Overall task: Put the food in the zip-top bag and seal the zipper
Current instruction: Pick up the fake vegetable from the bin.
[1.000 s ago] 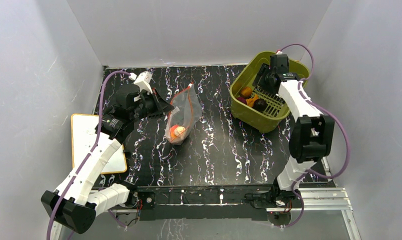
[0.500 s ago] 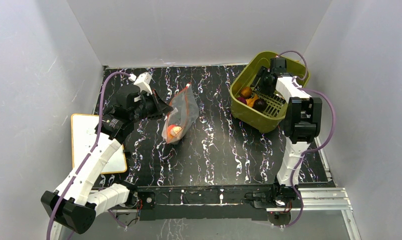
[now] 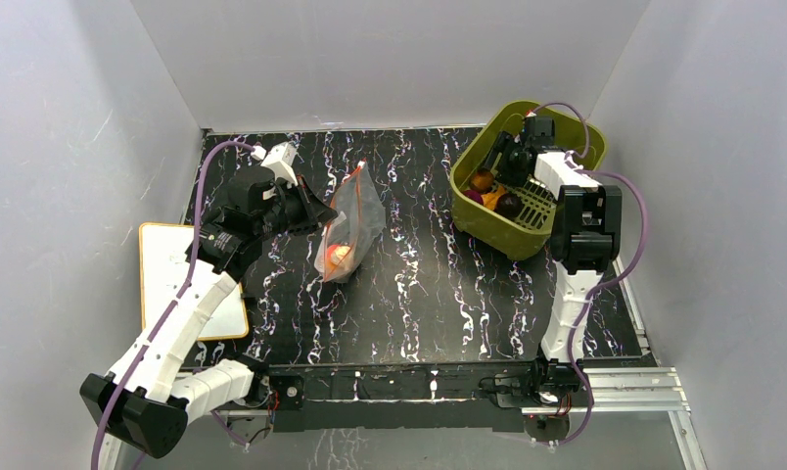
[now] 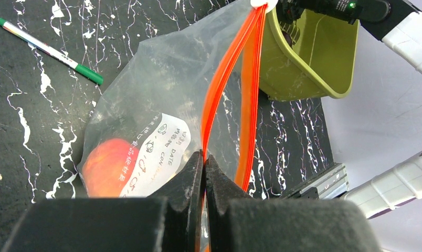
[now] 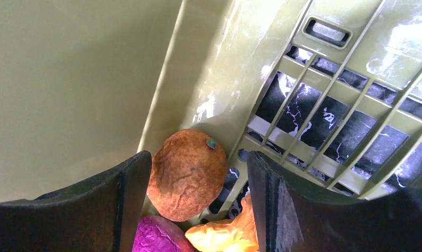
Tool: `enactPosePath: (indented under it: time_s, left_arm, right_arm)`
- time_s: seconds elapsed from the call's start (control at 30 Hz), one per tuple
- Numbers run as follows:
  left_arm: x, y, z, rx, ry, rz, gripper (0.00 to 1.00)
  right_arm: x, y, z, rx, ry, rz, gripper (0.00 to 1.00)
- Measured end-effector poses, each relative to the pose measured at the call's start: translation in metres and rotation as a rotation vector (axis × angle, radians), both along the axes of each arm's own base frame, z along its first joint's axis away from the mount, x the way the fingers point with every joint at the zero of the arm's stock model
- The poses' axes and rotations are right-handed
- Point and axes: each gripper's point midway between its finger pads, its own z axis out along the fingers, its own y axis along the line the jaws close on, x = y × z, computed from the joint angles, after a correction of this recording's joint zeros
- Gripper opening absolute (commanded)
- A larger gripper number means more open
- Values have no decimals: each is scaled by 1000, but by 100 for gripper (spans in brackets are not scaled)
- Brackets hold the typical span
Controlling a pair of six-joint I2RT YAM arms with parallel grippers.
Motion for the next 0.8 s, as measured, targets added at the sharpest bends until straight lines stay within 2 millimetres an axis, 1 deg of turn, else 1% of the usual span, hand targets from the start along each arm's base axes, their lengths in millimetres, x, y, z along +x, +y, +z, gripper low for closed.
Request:
enactPosePath:
  time_s: [0.1,0.27,0.43,0.5,0.6,0.67,0.7,0.77,0.8]
  left_arm:
    - [0,0,0,0,0,0,0]
    - [1,0,0,1,2,1,0]
    - [1,0,0,-1,3,4,0]
    - [1,0,-1,0,4,5,0]
    - [1,1,-1,4,5,11,0]
    - [1,2,-1,6,5,15,0]
    - [1,3,0,7,4,17,0]
    - [1,4,0,6,4,24,0]
    - [0,4,1,6,5,28,0]
  right_arm:
    - [-1,1,-7,1,10,14,65]
    - [-2,4,-6,7,7,37,60]
    - [-4,6,-6,8,4,63,57]
    - [-4,8,-6,17,4,73,57]
    - [-8,11,-8,43,13,102,60]
    - [-12,14,-9,59,19,128,55]
    - [-13,15,-10,62,21,134,51]
    - [-15,15,-14,65,29,150,46]
    - [-15,15,-15,61,27,156,42]
